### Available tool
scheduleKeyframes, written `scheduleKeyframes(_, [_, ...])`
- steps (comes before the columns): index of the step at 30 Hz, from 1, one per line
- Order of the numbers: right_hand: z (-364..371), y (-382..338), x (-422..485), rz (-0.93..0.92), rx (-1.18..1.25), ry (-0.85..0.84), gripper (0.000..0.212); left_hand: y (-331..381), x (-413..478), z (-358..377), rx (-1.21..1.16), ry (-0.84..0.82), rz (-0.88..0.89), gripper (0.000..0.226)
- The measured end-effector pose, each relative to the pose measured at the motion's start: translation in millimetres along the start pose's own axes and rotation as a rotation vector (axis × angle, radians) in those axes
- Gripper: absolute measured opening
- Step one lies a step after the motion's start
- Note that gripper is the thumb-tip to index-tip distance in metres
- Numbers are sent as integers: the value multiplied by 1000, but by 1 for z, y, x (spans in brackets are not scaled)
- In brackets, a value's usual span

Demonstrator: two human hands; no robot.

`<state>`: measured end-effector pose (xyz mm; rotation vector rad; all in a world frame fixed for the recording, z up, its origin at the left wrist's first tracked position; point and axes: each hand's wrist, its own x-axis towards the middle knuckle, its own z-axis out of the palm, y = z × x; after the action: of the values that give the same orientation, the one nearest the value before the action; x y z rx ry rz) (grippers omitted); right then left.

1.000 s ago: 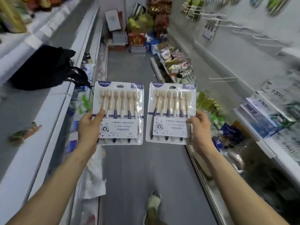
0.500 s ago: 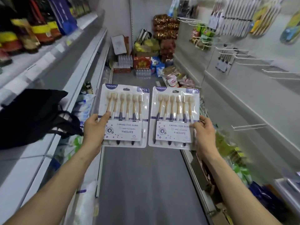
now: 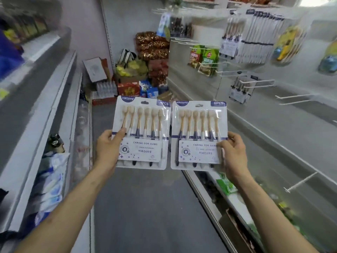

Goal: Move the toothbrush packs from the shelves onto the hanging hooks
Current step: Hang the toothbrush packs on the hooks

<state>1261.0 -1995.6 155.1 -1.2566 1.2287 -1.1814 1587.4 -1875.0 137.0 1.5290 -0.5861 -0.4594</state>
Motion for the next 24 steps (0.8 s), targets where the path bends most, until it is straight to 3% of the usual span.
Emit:
scheduleKeyframes(5, [26,-14,67,-40,-5,138,30,8,105,54,13,-118,9,37])
scheduleKeyframes(11, [50,-14,157,-44,83,218,31,13,201,139,-28,-232,74,26])
scheduleKeyframes(20, [67,-36,273,-114,76,323,39,42,321,248,-115,-353,125,31])
scheduleKeyframes(24, [67,-49,308,-121,92,405,31,51,359,299,-184,-422,116,26])
